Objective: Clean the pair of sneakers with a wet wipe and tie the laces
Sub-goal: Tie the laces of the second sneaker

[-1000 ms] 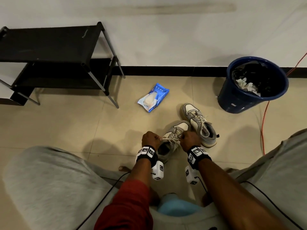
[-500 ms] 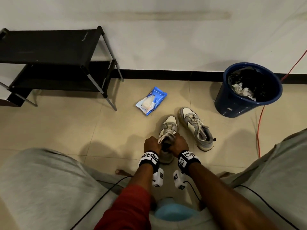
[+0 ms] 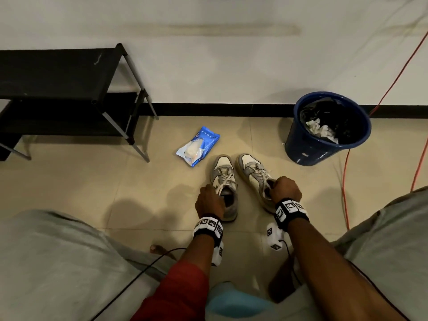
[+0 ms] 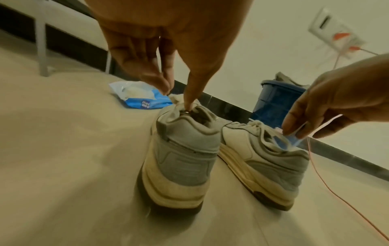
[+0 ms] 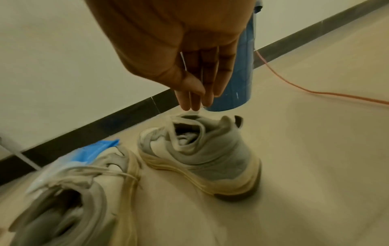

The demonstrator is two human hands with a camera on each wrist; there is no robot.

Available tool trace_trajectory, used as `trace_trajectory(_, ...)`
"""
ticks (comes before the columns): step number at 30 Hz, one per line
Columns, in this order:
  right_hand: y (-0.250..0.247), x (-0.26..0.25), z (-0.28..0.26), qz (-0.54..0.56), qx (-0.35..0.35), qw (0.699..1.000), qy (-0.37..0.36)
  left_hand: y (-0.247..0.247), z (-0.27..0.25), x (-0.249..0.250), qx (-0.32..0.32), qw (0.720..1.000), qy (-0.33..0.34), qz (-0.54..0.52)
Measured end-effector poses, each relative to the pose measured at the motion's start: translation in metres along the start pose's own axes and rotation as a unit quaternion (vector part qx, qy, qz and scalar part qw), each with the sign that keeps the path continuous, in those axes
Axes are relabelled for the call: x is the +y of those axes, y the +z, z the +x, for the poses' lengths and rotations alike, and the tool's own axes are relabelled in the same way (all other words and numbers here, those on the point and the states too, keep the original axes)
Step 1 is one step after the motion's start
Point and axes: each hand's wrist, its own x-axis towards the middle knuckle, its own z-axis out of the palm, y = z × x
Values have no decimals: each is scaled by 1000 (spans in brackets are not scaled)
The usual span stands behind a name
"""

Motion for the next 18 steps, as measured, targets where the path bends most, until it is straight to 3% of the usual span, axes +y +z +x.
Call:
trace_trajectory(3, 15, 18, -6, -77, -37, 996, -29, 2, -4, 11, -29, 995, 96, 0)
trace_trajectory(6, 34, 24, -13, -138, -64, 983, -107, 13, -6, 15, -171, 974, 119, 91)
trace_trajectory(8, 36, 22, -15, -116, -69, 984, -116, 25, -10, 11, -215, 960, 123, 132)
trace_trajectory(11, 32, 14, -26, -37, -100, 991, -81, 30, -10, 4, -203, 962, 154, 100)
trace_trajectory(15, 53, 9, -35, -31, -146, 975, -165, 21, -3, 3, -205, 964, 164, 51)
trace_trajectory(18, 55, 1, -40, -69, -123, 976, -164, 27, -7, 1, -220, 962, 160, 36)
